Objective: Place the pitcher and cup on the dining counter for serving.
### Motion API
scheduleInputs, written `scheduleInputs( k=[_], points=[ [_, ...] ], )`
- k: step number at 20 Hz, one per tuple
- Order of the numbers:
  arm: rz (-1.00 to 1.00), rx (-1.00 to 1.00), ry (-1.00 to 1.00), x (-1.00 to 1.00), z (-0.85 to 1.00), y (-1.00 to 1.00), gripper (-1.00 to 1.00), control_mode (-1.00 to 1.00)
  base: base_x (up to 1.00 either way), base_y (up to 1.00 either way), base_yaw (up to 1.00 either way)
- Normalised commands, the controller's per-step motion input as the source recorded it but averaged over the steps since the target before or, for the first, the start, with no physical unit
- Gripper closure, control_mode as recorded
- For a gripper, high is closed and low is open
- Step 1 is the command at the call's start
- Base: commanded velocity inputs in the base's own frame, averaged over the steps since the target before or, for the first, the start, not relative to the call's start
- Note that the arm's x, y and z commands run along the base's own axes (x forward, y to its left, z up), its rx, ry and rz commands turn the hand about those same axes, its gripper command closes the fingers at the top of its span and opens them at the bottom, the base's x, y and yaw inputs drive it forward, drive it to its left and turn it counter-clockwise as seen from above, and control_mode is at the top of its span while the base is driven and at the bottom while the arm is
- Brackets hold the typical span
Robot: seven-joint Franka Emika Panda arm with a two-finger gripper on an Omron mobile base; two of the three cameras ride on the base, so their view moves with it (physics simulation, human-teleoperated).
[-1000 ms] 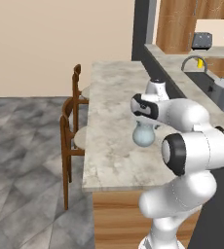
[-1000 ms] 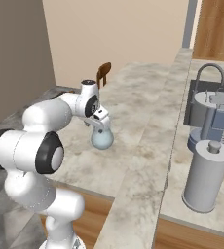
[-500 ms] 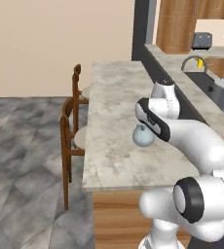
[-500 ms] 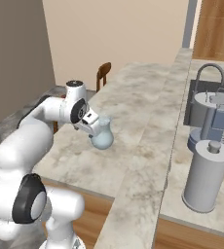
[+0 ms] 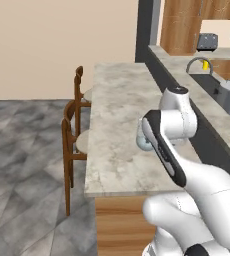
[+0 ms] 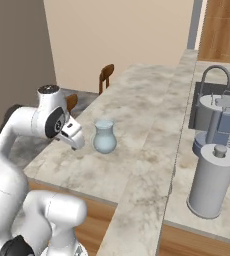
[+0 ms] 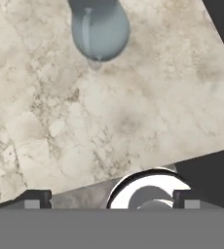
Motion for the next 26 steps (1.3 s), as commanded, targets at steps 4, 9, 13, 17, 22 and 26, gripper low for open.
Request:
scheduleInputs(
  k=[4, 9, 13, 17, 22, 26],
  points=[
    [0.08, 0.0, 0.0, -1.0, 0.41, 0.18, -1.0, -1.0, 0.0, 0.0, 0.0],
    [0.08, -0.01, -0.08, -0.76, 0.49, 0.36, -1.0, -1.0, 0.0, 0.0, 0.0],
    [0.01, 0.0, -0.07, -0.21, 0.06, 0.05, -1.0, -1.0, 0.0, 0.0, 0.0],
    [0.0, 0.0, 0.0, -0.02, 0.0, 0.0, -1.0, -1.0, 0.0, 0.0, 0.0],
    [0.02, 0.0, -0.01, -0.35, 0.0, 0.0, -1.0, 1.0, -0.16, 0.0, 0.01],
    [0.0, 0.0, 0.0, 0.0, 0.0, 0.0, -1.0, 1.0, -0.97, 0.11, 0.1]
  ],
)
